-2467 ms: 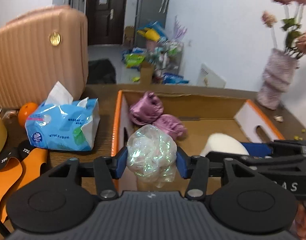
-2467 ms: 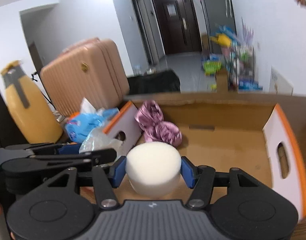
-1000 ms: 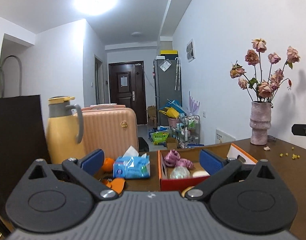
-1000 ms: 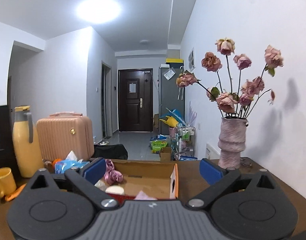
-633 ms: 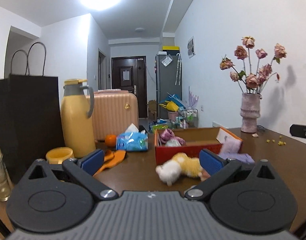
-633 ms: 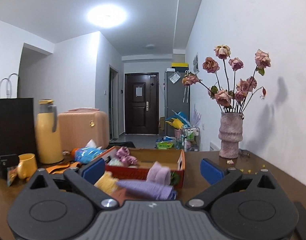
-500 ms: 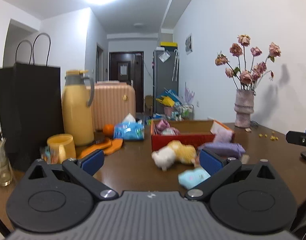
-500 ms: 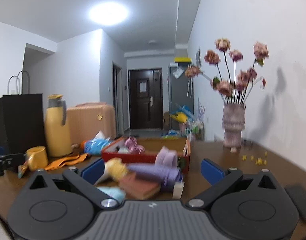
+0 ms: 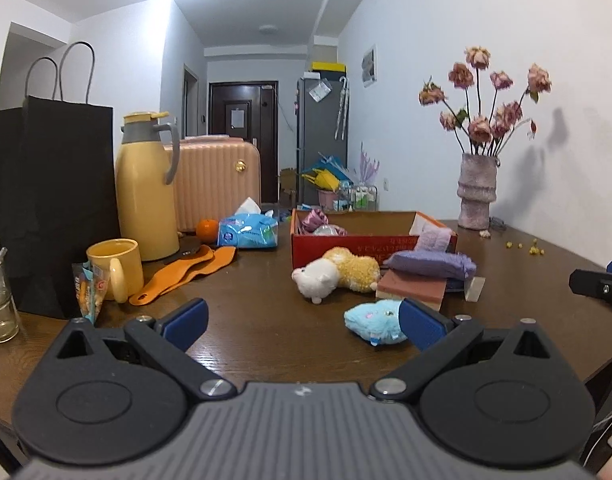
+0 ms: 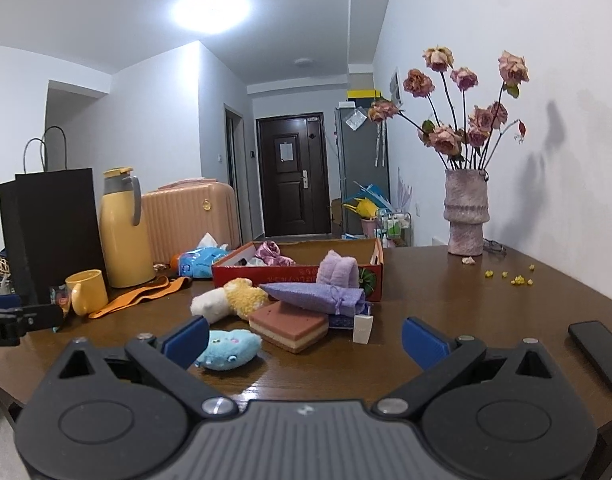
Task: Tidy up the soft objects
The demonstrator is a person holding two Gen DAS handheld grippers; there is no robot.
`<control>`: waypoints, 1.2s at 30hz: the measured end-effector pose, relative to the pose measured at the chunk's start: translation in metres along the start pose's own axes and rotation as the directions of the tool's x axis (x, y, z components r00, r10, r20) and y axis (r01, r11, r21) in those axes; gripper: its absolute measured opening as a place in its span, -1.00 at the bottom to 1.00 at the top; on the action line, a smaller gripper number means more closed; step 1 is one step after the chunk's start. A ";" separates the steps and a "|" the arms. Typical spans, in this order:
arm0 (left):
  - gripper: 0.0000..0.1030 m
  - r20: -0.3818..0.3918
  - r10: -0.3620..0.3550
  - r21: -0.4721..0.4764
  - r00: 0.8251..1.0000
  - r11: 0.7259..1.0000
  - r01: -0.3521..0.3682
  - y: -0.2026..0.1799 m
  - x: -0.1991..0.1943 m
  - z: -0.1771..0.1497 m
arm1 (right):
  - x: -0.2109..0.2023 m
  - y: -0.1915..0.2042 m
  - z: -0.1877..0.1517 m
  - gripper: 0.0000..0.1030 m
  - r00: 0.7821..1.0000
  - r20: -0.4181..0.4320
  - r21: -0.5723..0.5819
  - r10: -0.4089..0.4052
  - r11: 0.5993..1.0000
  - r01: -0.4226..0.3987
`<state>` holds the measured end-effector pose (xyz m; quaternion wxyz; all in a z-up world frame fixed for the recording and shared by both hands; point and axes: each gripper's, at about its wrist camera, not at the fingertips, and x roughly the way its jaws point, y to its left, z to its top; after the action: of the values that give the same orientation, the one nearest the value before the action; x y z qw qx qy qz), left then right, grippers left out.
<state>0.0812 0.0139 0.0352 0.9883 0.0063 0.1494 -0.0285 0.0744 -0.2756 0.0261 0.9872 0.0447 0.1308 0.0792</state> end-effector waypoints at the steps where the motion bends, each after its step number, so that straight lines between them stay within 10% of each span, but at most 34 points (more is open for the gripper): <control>1: 1.00 -0.010 0.002 0.001 1.000 1.000 -0.002 -0.001 0.005 0.000 | 0.004 -0.002 0.000 0.99 1.000 -0.008 0.001 -0.003 1.000 0.003; 9: 1.00 -0.117 -0.054 0.013 0.992 0.998 0.056 -0.023 0.058 -0.004 | 0.044 -0.019 -0.005 0.79 0.997 -0.082 0.035 -0.006 0.999 0.009; 22: 1.00 -0.241 0.048 -0.062 0.969 0.996 -0.065 -0.002 0.150 0.003 | 0.160 -0.002 0.000 0.78 0.963 -0.244 -0.008 0.115 0.993 -0.121; 36: 1.00 -0.315 -0.119 -0.006 0.941 0.992 0.124 -0.086 0.214 -0.006 | 0.244 -0.079 0.005 0.30 0.950 -0.311 0.085 -0.021 0.995 0.049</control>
<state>0.2787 -0.0831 -0.0341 0.9481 0.0085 0.3052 -0.0892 0.3199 -0.3130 -0.0392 0.9526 0.0747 0.2885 0.0616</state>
